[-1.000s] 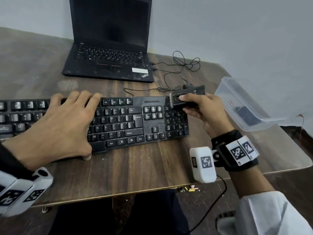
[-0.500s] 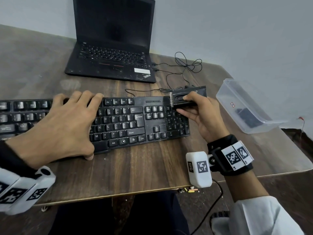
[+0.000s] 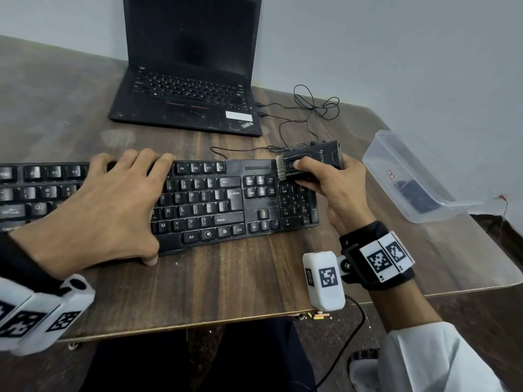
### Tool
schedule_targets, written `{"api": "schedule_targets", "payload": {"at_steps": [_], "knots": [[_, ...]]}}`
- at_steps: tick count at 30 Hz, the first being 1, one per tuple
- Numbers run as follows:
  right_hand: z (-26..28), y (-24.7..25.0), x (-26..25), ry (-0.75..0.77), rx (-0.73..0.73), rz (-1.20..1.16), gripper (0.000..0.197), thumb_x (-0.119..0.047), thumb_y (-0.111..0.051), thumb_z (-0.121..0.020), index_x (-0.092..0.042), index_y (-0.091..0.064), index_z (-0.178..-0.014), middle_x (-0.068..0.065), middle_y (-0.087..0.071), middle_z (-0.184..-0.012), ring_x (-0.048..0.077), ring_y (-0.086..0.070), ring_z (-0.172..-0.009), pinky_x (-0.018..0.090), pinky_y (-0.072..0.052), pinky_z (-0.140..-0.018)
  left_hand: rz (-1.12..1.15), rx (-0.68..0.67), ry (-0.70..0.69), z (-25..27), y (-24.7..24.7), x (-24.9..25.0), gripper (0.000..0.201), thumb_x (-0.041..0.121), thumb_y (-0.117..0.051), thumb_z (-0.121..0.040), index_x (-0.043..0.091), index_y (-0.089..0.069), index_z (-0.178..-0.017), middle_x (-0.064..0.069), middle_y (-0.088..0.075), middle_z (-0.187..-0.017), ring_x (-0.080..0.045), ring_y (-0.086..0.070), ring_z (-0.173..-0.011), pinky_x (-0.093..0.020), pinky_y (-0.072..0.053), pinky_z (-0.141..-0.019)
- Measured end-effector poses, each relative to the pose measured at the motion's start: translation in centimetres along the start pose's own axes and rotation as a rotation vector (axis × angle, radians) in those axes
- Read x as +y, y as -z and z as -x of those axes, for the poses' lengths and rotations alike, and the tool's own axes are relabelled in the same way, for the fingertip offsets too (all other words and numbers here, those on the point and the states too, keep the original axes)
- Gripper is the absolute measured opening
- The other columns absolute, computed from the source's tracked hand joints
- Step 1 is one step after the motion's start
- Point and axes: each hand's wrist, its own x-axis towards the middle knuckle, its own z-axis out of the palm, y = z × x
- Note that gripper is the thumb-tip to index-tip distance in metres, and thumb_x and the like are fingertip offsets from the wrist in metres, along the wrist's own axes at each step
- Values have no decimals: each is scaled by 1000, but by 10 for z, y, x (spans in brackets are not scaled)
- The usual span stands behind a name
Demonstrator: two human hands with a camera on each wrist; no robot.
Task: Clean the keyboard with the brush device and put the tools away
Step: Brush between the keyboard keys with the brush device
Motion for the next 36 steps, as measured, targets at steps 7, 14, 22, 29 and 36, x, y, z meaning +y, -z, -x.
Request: {"api": "schedule_targets", "payload": {"at_steps": [7,14,22,29,36], "knots": [[-4,4,-3,213,84,252,18,-16,-87,-75,-9,-74,-85,14,-79,-88,34,-78,-87,51,-66,-78,-14,10,-2,1,0,1,159,72,-76,-9,6,-34,-148,-6,-50,-124,-30,-50,-114,-57,-41,-94],[5,-12,-4,414,98,526,20,-30,-83,-72,-18,-71,-82,-3,-73,-73,11,-65,-64,33,-58,-63,-12,0,2,-1,-1,-1,162,76,-70,-8,7,-32,-149,-6,-50,-126,-30,-49,-116,-59,-42,-95],[2,-9,-2,389,91,565,25,-33,-85,-68,-17,-73,-83,-2,-75,-74,13,-70,-69,33,-61,-64,-9,-11,-12,-3,-1,-2,161,77,-68,-8,8,-32,-148,-6,-50,-125,-29,-49,-115,-58,-42,-94],[-2,-4,0,409,104,599,23,-31,-84,-67,-19,-71,-81,-11,-70,-69,-1,-59,-62,22,-52,-62,-10,-45,-14,-6,-1,-1,164,78,-65,-8,9,-26,-152,-4,-46,-129,-27,-45,-120,-56,-40,-98],[-11,-2,-1,363,87,566,28,-34,-84,-66,-14,-71,-80,-1,-74,-73,9,-63,-63,27,-55,-62,-10,-31,-10,-6,-2,-3,164,81,-58,-7,9,-28,-152,-4,-48,-128,-28,-47,-118,-55,-40,-96]]}}
